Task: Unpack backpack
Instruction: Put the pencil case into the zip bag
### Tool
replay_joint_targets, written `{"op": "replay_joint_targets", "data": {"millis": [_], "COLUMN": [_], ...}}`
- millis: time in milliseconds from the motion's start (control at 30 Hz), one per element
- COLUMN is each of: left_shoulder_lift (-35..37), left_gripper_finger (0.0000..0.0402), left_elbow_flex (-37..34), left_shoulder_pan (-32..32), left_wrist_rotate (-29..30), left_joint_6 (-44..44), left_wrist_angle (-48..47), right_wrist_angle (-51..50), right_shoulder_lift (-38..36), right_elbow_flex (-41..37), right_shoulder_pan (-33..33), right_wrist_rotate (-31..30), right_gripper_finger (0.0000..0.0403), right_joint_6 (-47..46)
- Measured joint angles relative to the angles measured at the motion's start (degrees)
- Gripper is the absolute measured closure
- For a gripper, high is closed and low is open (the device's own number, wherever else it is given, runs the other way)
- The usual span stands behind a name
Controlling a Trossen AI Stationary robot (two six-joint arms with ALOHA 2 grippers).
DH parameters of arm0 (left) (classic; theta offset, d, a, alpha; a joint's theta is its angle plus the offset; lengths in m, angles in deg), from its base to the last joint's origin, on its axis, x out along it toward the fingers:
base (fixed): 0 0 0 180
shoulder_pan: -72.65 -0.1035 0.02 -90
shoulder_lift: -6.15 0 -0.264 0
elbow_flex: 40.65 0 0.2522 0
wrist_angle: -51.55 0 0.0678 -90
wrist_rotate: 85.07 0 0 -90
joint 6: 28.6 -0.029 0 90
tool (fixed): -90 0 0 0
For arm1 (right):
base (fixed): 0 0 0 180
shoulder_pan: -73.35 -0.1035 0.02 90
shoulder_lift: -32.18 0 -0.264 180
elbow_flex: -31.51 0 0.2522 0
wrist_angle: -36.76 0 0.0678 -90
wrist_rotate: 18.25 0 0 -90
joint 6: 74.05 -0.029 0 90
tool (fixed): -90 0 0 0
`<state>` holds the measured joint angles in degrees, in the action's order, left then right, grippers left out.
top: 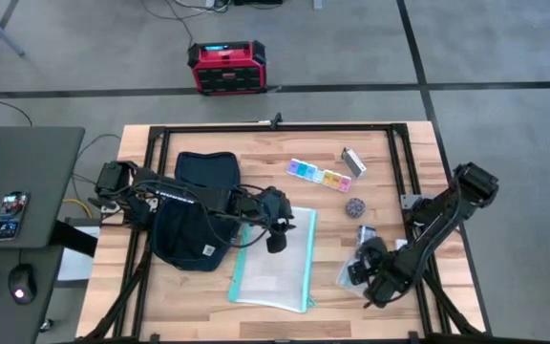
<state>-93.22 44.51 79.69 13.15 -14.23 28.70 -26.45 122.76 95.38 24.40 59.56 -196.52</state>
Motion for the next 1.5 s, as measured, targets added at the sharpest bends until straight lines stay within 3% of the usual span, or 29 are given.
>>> {"op": "replay_joint_targets", "data": {"millis": [133, 300, 600, 1033, 1167, 1333, 1500], "left_shoulder_lift": [-0.02, -2.85, -12.62, -33.64, -37.34, -39.69, -39.45], "left_gripper_finger": [0.0276, 0.0277, 0.0276, 0.0276, 0.0276, 0.0277, 0.0277], "left_elbow_flex": [0.0, -0.14, 0.59, 21.53, 26.45, 28.11, 28.24], "left_shoulder_pan": [-0.02, 1.9, 2.82, 1.33, 1.15, 1.2, 1.2], "left_wrist_rotate": [-2.57, -10.63, -10.03, -9.04, -8.84, -10.5, -11.93], "left_joint_6": [2.25, -6.1, -9.54, -17.61, -18.23, -18.44, -16.51], "left_wrist_angle": [0.68, 1.45, 17.54, 18.71, 17.37, 17.51, 17.6], "right_wrist_angle": [0.41, 4.41, 7.68, 10.58, 15.2, 17.26, 17.38], "right_shoulder_lift": [0.04, 0.11, 0.13, 5.35, 8.36, 8.95, 9.01], "right_elbow_flex": [-1.08, -2.56, -2.56, -2.37, -2.25, -2.29, -2.35], "right_shoulder_pan": [-2.97, -3.61, -2.01, 0.62, 0.88, 1.26, 1.43], "right_wrist_rotate": [-6.01, -8.77, -13.76, -15.39, -20.08, -24.8, -25.81], "right_gripper_finger": [0.0097, 0.0097, 0.0097, 0.0097, 0.0097, 0.0097, 0.0097], "right_joint_6": [-10.36, -11.88, -12.1, -12.41, -12.51, -12.25, -10.9]}}
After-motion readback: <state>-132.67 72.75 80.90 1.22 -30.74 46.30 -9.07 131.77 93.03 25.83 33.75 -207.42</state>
